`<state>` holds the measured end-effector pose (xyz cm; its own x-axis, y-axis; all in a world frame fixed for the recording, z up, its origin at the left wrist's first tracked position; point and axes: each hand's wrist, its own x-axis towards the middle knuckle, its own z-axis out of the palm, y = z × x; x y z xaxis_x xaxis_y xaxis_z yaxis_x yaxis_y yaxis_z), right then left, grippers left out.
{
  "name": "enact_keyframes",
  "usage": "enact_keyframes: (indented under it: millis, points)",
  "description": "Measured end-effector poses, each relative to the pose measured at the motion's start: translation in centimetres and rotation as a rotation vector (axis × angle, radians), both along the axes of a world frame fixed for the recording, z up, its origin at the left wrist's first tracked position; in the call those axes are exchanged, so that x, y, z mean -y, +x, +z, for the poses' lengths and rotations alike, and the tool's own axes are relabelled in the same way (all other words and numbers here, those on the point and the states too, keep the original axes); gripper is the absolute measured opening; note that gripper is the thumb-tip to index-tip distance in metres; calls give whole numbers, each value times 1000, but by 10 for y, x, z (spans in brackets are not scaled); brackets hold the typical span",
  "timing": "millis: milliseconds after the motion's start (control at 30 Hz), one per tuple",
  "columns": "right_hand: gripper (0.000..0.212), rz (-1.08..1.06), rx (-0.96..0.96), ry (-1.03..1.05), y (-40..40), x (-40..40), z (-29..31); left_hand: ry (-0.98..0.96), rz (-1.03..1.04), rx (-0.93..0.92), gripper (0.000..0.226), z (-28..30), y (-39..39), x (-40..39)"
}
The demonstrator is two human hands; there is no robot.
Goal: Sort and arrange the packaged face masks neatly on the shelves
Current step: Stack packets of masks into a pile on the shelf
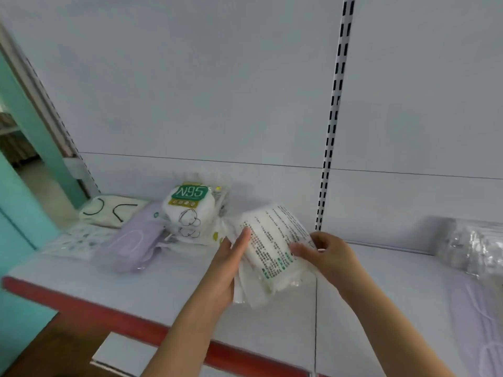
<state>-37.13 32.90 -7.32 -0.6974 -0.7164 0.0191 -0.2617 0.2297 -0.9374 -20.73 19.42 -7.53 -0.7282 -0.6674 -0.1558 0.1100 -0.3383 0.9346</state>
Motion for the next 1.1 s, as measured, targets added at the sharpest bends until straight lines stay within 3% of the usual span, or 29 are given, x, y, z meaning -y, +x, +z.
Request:
enact_keyframes:
  millis: [67,167,267,333,400,433,500,567,600,667,767,867,967,1100]
  points:
    - [27,-47,118,-86,5,24,-1,70,-3,-79,58,-7,12,9]
    - [27,-149,20,-196,11,49,12,94,157,-45,32,-14,25,18]
    - [29,-271,-292,-310,23,50,27,116,366,121,27,-24,24,28]
    - [37,-261,-666,-320,33,49,25,160,477,125,27,-25,12,31]
    - [49,-129,-987,-188,35,56,6,204,534,104,26,-24,-5,28]
    - [52,-16,-1040,-50,33,60,-7,209,515,108,22,-23,-12,25]
    - [61,179,-875,221,30,61,-22,96,428,225,18,-21,-10,20]
    - [71,238,-564,312,26,60,-28,-45,301,412,22,-18,6,23]
    - [78,232,-501,329,24,60,-28,-85,254,475,24,-16,15,27]
    - [89,237,-502,374,23,64,-27,-122,195,514,28,-10,28,34]
    - [89,358,-527,327,28,75,-23,-233,155,556,23,-2,28,40]
    - [89,402,-456,342,27,68,-9,-398,-4,808,28,14,25,33]
    - [79,146,-473,280,6,27,10,-530,-255,894,39,40,7,-2]
    - [55,-362,-477,281,-37,-85,20,-606,-471,540,29,47,-56,-76]
